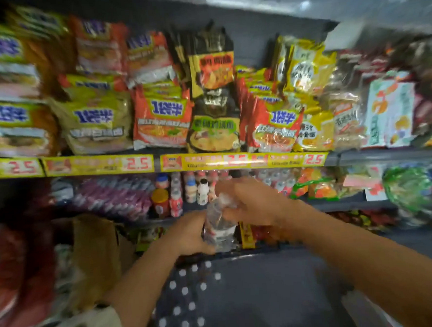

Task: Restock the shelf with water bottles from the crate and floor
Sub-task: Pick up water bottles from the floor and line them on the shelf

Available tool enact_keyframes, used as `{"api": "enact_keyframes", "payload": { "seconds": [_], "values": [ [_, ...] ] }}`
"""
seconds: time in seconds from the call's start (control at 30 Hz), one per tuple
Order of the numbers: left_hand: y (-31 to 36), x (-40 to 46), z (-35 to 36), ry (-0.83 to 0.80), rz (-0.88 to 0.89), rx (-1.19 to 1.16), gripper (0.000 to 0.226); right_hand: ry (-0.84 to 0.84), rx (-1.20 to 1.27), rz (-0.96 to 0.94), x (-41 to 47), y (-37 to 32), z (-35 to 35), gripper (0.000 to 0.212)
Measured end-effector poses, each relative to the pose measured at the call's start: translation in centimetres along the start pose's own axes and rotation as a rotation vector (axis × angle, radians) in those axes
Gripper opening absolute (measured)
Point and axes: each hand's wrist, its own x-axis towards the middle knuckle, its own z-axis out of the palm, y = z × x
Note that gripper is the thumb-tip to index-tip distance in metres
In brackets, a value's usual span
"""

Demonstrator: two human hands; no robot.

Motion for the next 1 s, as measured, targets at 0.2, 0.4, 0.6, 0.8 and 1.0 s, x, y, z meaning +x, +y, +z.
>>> {"api": "enact_keyframes", "payload": {
  "seconds": [0.2, 0.4, 0.6, 0.8, 1.0],
  "values": [
    [7.2, -4.2, -8.3, 0.109, 0.029, -0.16, 0.074, 0.08, -0.002, -0.094, 0.5, -3.5, -11.6, 0.025],
    [11.9, -7.5, -13.5, 0.379, 0.043, -0.222, 0.05, 0.218, 0.1, -0.198, 0.9, -6.3, -19.5, 0.022],
    [15.1, -9.1, -18.9, 0.749, -0.043, -0.084, 0.037, 0.375, 0.396, -0.08, 2.7, -8.0, -23.1, 0.04],
    [16.5, -9.8, -23.8, 0.92, -0.075, 0.001, 0.043, 0.32, 0.453, -0.11, 6.3, -10.6, -25.4, 0.03],
    [17.9, -11.3, -30.9, 0.937, -0.038, 0.025, 0.049, 0.357, 0.387, -0.153, 9.2, -14.5, -31.9, 0.018]
  ]
}}
